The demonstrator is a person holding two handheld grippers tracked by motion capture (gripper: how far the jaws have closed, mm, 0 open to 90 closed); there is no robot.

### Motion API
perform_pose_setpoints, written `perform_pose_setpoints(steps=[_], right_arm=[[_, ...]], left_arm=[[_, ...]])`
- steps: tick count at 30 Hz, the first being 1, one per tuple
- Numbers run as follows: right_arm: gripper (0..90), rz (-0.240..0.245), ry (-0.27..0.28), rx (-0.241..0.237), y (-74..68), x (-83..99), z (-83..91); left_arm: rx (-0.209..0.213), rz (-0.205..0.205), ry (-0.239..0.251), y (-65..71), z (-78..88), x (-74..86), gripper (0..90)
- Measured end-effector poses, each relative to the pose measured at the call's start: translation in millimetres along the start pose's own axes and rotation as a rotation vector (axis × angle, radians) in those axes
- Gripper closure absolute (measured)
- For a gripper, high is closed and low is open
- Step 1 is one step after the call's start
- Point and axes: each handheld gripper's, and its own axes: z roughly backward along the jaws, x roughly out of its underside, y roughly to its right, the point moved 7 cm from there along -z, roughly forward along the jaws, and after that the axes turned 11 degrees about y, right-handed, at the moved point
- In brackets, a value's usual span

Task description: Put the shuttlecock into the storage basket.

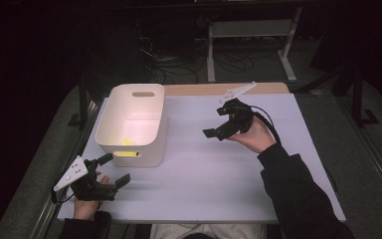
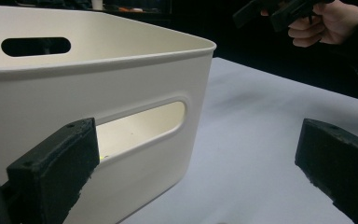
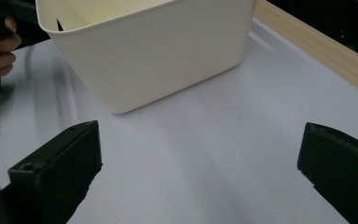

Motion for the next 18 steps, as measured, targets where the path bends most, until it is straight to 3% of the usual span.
perform_pose_setpoints(steps=[18], right_arm=[[0.0, -0.022, 0.021, 0.021, 3.7, 22.7, 15.2]], left_arm=[[0.0, 0.0, 0.002, -0.1, -0.1, -0.3, 0.0]])
